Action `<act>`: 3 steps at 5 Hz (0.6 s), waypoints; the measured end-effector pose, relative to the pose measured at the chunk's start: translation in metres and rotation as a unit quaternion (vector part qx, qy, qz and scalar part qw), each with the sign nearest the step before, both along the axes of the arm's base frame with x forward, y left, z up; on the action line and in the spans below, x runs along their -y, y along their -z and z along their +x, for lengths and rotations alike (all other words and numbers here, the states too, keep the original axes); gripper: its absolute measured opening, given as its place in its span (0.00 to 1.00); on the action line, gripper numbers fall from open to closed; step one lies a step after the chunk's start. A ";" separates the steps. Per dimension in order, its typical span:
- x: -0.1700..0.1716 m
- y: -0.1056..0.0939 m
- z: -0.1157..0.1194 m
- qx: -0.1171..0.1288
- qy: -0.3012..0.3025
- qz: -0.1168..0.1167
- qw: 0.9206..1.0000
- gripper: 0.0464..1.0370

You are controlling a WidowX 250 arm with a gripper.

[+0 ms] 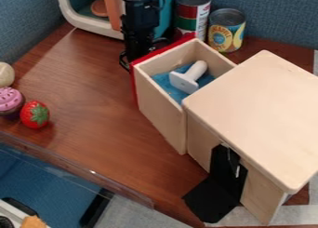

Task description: Open the drawer

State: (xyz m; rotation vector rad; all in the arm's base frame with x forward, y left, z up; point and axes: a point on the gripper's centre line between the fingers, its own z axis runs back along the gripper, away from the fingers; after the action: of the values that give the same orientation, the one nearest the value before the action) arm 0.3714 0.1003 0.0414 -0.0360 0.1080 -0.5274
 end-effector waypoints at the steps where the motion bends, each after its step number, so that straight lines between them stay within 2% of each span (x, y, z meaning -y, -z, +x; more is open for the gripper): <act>1: 0.000 -0.001 0.000 -0.001 0.005 0.002 1.000 0.34; 2: 0.000 0.000 0.000 0.000 0.006 0.002 1.000 0.66; 3: 0.002 0.000 0.001 0.002 0.004 -0.001 1.000 0.94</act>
State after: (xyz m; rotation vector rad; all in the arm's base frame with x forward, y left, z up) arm 0.3721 0.0988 0.0410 -0.0372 0.1039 -0.5356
